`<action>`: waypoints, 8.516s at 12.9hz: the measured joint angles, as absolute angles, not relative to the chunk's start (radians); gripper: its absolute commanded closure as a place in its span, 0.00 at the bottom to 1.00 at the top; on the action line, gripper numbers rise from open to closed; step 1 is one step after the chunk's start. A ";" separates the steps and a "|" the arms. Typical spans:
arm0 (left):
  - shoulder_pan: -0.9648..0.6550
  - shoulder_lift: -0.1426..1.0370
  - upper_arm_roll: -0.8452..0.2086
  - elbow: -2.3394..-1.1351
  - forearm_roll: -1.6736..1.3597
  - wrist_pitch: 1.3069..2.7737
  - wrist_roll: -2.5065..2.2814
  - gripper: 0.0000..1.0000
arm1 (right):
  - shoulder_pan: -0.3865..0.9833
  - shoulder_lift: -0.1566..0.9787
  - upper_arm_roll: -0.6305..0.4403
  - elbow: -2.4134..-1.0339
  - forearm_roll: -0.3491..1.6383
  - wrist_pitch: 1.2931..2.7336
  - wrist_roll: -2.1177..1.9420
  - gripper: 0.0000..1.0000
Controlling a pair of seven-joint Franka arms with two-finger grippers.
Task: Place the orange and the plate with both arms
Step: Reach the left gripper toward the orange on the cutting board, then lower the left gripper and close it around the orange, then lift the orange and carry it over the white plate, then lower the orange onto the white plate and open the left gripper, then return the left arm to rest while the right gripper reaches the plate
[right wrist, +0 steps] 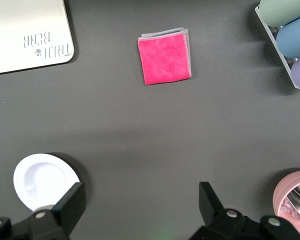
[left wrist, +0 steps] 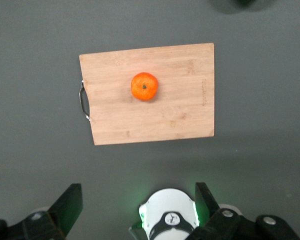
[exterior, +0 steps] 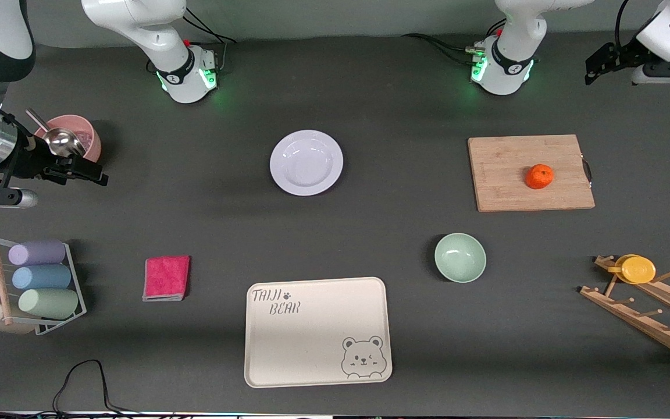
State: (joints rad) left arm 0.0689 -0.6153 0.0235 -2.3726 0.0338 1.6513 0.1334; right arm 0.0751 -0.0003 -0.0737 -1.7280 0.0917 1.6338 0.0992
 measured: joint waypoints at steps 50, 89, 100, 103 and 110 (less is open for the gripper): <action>0.081 -0.263 0.010 -2.139 0.041 1.773 0.158 0.40 | 0.057 0.480 -0.063 -1.316 0.247 1.627 0.138 0.00; -0.763 0.842 -0.469 -1.536 0.499 2.248 -1.564 0.00 | 0.039 0.325 -0.128 -2.144 1.234 1.805 -0.663 0.00; -0.634 0.541 -0.519 -1.468 0.281 1.854 -1.317 0.00 | 0.115 0.350 -0.123 -2.327 1.428 1.838 -1.032 0.00; -0.477 0.317 -0.518 -1.470 0.155 1.653 -1.132 0.00 | 0.174 0.396 -0.123 -2.358 1.551 1.863 -1.141 0.00; 0.085 0.101 -0.499 -1.488 0.003 1.480 -0.628 0.00 | 0.284 0.472 -0.122 -2.413 1.718 1.926 -1.267 0.00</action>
State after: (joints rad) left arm 0.0846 0.1010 -0.4992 -1.4876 0.0028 1.4797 -0.6275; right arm 0.2840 0.4718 -0.1216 -2.4129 1.7177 1.9257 -1.2671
